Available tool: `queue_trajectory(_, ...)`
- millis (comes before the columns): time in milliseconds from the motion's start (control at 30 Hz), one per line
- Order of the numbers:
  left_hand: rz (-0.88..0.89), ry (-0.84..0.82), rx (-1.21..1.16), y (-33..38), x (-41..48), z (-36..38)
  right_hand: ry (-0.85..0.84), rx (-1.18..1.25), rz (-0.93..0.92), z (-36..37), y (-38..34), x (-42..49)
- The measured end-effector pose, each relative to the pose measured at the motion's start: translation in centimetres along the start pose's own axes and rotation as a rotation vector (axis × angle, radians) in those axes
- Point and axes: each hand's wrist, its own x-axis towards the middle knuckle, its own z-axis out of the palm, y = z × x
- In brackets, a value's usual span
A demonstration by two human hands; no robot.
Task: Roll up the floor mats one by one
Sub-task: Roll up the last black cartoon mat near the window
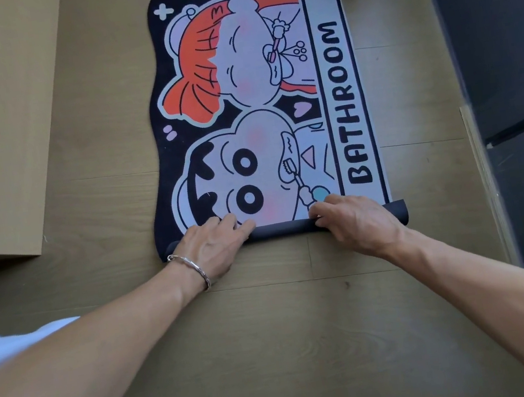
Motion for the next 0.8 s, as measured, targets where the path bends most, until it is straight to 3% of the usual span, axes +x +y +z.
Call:
queue_trajectory(300,0.047,-0.018,-0.002,-0.2,0.0,0.3,0.060,0.033,0.225,2.1,-0.3,-1.4)
queue_trajectory(667,0.155,-0.212,0.024,-1.0,1.0,-0.9,-0.014,0.069,0.101,1.3,1.1,-0.7)
queue_trajectory(733,0.168,-0.179,0.087,-1.2,1.0,-0.6,0.036,0.051,0.062,1.7,1.3,-0.9)
queue_trajectory(800,0.253,0.015,0.144,-1.7,0.8,0.2,0.103,0.050,0.001,2.1,1.5,-1.2)
